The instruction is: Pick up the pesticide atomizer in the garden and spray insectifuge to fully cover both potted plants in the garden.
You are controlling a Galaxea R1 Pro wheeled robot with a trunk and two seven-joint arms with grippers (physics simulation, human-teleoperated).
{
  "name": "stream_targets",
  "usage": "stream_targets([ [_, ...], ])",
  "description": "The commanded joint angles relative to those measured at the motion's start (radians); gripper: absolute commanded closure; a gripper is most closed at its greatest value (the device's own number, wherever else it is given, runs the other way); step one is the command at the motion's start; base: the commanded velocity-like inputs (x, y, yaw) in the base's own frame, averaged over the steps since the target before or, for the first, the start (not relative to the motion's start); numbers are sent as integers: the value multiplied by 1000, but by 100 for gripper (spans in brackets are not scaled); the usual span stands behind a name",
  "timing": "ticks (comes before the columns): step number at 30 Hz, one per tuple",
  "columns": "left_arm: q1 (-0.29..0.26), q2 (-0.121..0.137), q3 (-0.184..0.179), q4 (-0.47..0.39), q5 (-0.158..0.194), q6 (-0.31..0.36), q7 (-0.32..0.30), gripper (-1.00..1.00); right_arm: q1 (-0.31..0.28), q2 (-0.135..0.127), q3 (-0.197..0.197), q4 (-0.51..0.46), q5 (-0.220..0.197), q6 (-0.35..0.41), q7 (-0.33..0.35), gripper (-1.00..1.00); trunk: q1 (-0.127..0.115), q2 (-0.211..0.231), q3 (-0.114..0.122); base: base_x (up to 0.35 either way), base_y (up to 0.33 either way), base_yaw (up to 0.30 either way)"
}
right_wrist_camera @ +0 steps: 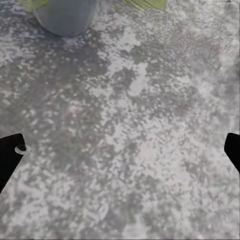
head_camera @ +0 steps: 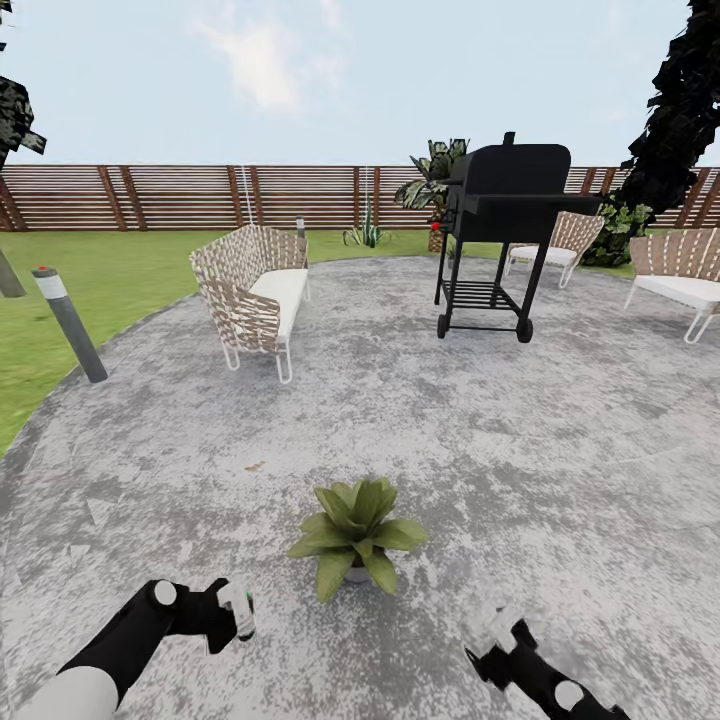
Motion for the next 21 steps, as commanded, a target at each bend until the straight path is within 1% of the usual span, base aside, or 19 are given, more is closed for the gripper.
stream_targets([
  [1, 0, -10, 23, 1, 0, 48, 45, 100, -1, 2, -10, 82, 3, -54, -147, -100, 0, 0, -1, 0, 0, 0],
  [2, 0, -18, 30, 2, 10, 95, 73, 100, 0, 2, -11, 118, -3, -87, -226, -100, 0, 0, -1, 0, 0, 0],
  [3, 0, -23, 33, 2, 19, 126, 87, 100, 2, 2, -12, 139, -14, -108, -270, -100, 0, 0, -1, 0, 0, 0],
  [4, 0, -30, 36, 2, 36, 172, 104, 100, 12, 3, -12, 163, -45, -138, -318, -100, 0, 0, -1, 0, 0, 0],
  [5, 0, -34, 37, 2, 55, 218, 115, 100, 27, 6, -12, 177, -89, -165, -344, -100, 0, 0, -1, 0, 0, 0],
  [6, 0, -36, 37, 2, 76, 256, 123, 100, 39, 7, -12, 184, -139, -182, -358, -100, 0, 0, -1, 0, 0, 0],
  [7, 0, -36, 36, 2, 98, 280, 127, 100, 46, 9, -12, 188, -187, -191, -365, -100, 0, 0, -1, 0, 0, 0],
  [9, 1, -37, 44, 4, 130, 299, 136, 100, 52, 10, -11, 190, -251, -197, -371, -100, 0, 0, -1, 0, 0, 0],
  [10, 1, -37, 64, 8, 143, 310, 149, 100, 53, 10, -11, 191, -280, -199, -372, -100, 0, 0, -1, 0, 0, 0],
  [12, 1, -38, 103, 23, 153, 348, 171, 100, 54, 10, -11, 191, -303, -199, -372, -100, 0, 0, -1, 0, 0, 0],
  [14, 1, -50, 130, 44, 156, 427, 210, 100, 54, 10, -11, 192, -316, -201, -373, -100, 0, 0, -1, 0, 0, 0],
  [18, 1, -69, 137, 61, 158, 453, 273, 100, 54, 10, -11, 191, -319, -202, -373, -100, 0, 0, -1, 0, 0, 0],
  [21, 2, -87, 137, 106, 155, 454, 319, 100, 54, 10, -12, 192, -319, -201, -373, -100, 0, 0, -1, 0, 0, 0],
])
